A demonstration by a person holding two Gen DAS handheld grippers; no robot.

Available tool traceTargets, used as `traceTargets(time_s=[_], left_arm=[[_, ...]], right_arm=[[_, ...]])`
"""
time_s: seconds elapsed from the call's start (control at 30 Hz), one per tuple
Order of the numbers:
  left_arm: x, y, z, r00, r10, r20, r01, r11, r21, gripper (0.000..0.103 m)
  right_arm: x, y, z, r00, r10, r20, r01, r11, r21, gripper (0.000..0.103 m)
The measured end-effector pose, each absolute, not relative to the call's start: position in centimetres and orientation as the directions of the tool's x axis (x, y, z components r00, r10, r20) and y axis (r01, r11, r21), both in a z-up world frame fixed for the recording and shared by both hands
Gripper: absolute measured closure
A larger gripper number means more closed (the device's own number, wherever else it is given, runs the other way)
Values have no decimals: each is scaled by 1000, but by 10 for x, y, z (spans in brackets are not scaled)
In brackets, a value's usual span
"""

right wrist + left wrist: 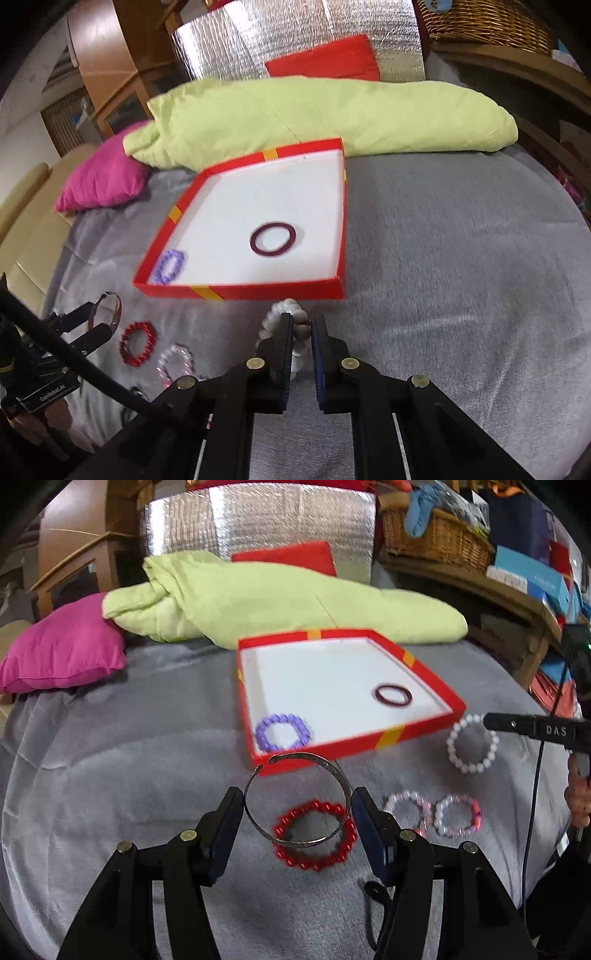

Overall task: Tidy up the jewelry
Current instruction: 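Grasp the silver bangle with the left tool while the right tool grasps the white pearl bracelet, then carry both bracelets over the tray and release them inside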

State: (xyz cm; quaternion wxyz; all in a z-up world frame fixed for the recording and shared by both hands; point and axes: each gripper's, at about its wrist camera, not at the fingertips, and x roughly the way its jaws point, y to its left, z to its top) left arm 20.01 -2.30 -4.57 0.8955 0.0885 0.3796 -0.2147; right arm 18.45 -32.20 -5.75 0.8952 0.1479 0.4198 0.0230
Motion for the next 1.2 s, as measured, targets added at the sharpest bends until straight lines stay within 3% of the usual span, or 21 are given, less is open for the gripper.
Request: traceTargets(time_s=[0.3, 0.6, 1.2], left_arm=[[208, -34, -26, 687, -330, -648, 424, 906, -13, 41], [234, -58, -22, 683, -350, -641, 443, 896, -16, 41], [302, -104, -50, 665, -263, -699, 401, 915, 37, 41]], right_arm=[[188, -322, -35, 717, 216, -663, 73, 922, 379, 92], [210, -327, -19, 769, 259, -585, 58, 882, 467, 92], [309, -340, -39, 770, 250, -587, 87, 871, 484, 92]])
